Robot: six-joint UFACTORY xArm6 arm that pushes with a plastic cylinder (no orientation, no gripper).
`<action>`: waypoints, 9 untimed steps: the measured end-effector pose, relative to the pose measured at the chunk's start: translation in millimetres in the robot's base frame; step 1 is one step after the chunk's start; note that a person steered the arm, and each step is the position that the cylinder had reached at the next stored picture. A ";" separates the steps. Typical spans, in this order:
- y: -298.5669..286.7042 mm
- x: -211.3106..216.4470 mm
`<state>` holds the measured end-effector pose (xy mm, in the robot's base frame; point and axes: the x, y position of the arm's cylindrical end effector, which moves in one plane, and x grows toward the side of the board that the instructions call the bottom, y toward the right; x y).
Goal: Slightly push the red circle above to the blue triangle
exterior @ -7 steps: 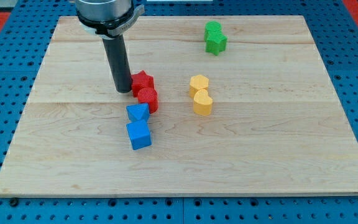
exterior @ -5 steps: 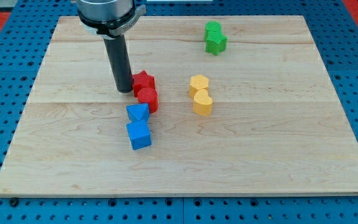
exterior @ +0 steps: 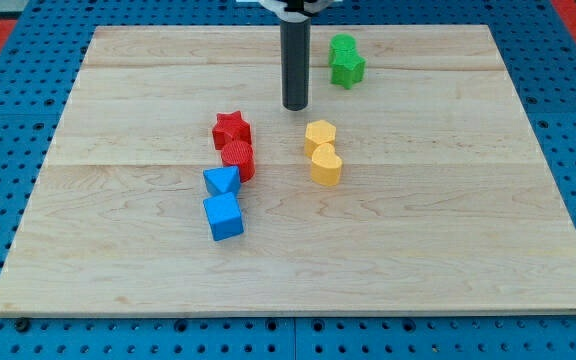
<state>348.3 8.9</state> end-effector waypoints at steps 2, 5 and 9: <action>-17.8 42.5; -17.8 102.0; -37.0 101.6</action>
